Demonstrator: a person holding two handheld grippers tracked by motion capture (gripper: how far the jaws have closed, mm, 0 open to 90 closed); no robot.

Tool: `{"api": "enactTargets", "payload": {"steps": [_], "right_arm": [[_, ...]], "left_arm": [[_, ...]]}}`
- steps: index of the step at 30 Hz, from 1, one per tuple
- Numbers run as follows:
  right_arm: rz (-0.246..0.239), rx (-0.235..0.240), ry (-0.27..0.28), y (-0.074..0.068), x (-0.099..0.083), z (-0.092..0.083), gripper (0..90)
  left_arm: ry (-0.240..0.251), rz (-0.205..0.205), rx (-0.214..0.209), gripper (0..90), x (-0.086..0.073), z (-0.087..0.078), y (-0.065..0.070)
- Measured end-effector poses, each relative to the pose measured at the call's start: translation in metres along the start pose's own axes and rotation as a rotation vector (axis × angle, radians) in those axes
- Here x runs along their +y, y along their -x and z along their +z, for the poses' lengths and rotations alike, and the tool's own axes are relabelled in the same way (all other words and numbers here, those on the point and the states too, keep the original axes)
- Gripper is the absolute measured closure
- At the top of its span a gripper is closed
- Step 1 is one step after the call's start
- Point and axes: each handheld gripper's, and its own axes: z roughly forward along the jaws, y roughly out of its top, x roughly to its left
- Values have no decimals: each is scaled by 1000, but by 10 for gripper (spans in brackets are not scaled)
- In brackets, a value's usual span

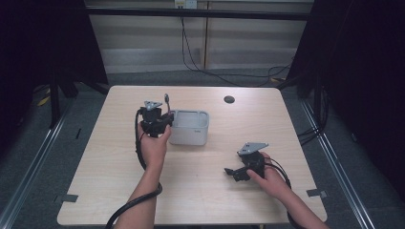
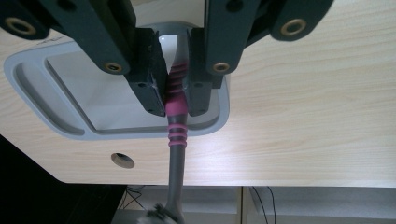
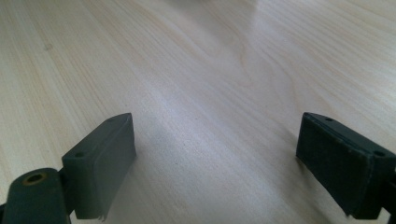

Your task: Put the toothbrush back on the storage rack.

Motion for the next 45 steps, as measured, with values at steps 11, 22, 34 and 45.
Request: {"api": "enactTargets", "payload": {"steps": [11, 22, 34, 45], "right_arm": [[0, 0, 0, 0, 0, 0, 111], [0, 0, 0, 0, 0, 0, 111], [-3, 4, 1, 0, 0, 0, 108], [-1, 7, 1, 0, 0, 1, 107]], "left_arm": [[0, -4, -2, 776, 0, -1, 1], [-1, 5, 9, 741, 1, -5, -2], [9, 0, 10, 636, 2, -13, -12], [20, -14, -10, 492, 1, -16, -19]]}}
